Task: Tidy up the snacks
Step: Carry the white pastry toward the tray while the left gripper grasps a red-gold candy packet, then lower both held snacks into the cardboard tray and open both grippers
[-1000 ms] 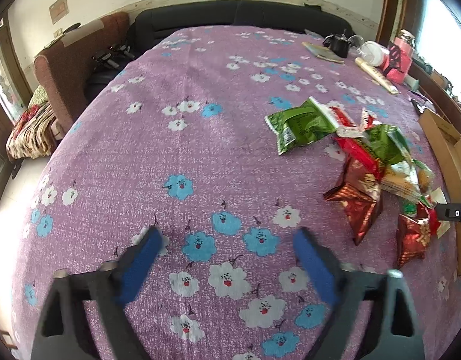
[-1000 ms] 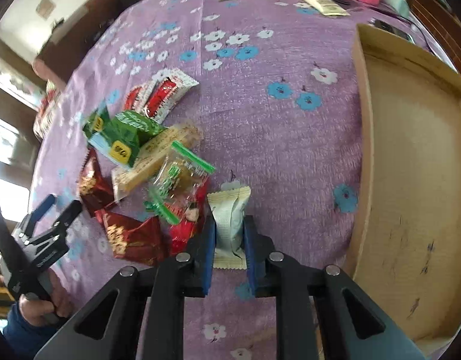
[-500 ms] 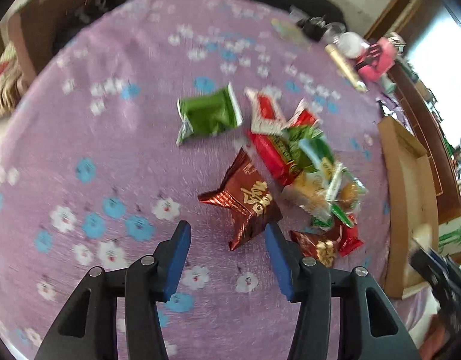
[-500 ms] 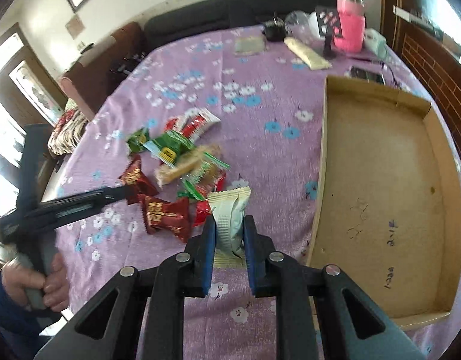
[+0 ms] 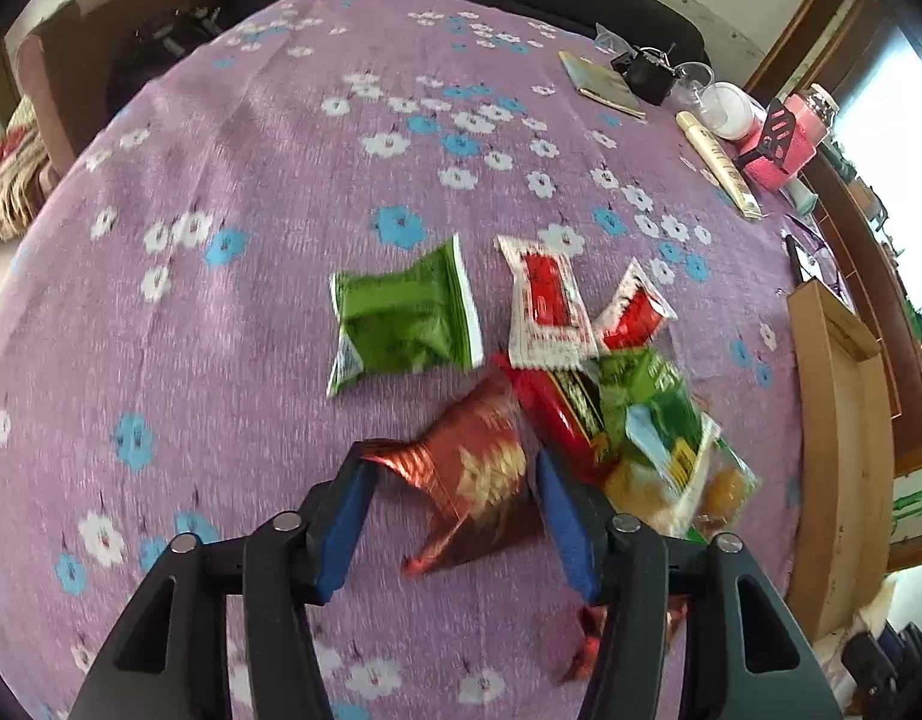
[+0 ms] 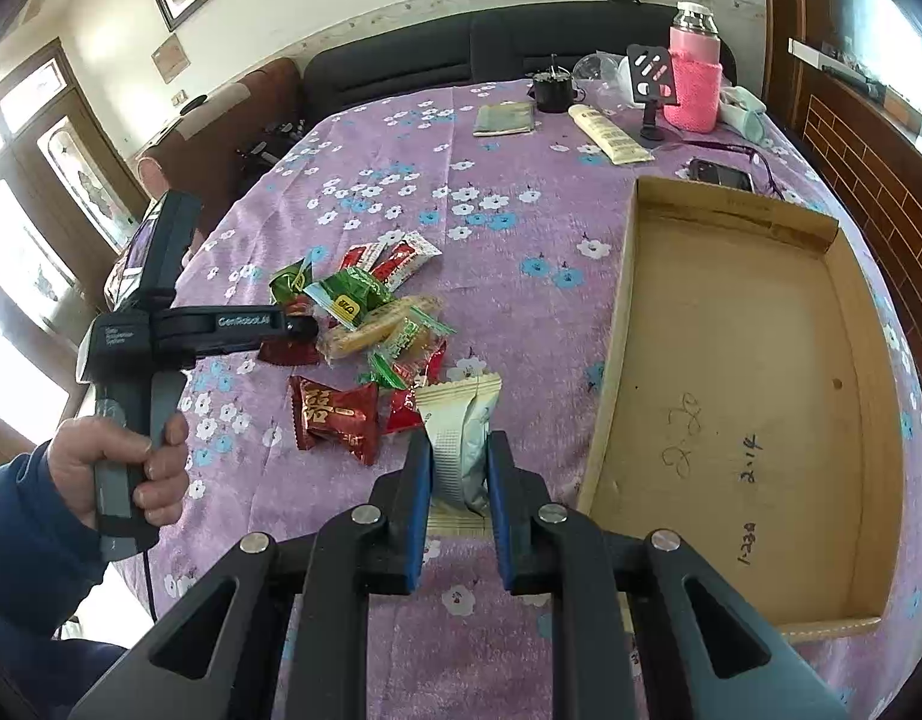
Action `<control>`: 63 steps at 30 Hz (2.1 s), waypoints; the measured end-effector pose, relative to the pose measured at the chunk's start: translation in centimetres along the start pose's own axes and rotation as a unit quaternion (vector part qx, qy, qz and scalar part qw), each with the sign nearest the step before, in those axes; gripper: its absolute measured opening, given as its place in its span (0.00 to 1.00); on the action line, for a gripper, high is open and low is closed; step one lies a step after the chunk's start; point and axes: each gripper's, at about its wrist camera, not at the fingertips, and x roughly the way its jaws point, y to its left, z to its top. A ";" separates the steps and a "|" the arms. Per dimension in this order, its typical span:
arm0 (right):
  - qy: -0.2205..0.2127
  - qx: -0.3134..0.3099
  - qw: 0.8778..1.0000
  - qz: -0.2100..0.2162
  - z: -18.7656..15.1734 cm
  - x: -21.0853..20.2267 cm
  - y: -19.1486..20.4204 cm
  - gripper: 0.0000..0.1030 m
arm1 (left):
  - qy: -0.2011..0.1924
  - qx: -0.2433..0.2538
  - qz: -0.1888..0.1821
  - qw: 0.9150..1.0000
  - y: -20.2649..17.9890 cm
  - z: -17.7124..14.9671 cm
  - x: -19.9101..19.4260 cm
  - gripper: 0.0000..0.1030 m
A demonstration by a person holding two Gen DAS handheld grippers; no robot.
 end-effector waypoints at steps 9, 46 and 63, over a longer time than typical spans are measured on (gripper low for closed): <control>-0.001 0.016 1.000 0.007 -0.2 -0.1 -0.2 0.17 | -0.022 0.024 0.001 0.999 0.5 -2.4 -1.1 0.49; 0.019 0.189 0.981 -0.049 -7.2 -4.2 -10.8 0.17 | -0.044 0.089 -0.060 0.993 -2.9 -8.1 -7.2 0.48; -0.008 0.189 0.982 -0.022 -1.3 -5.9 -14.8 0.17 | -0.032 0.204 -0.134 0.969 -16.8 -5.4 -9.3 0.48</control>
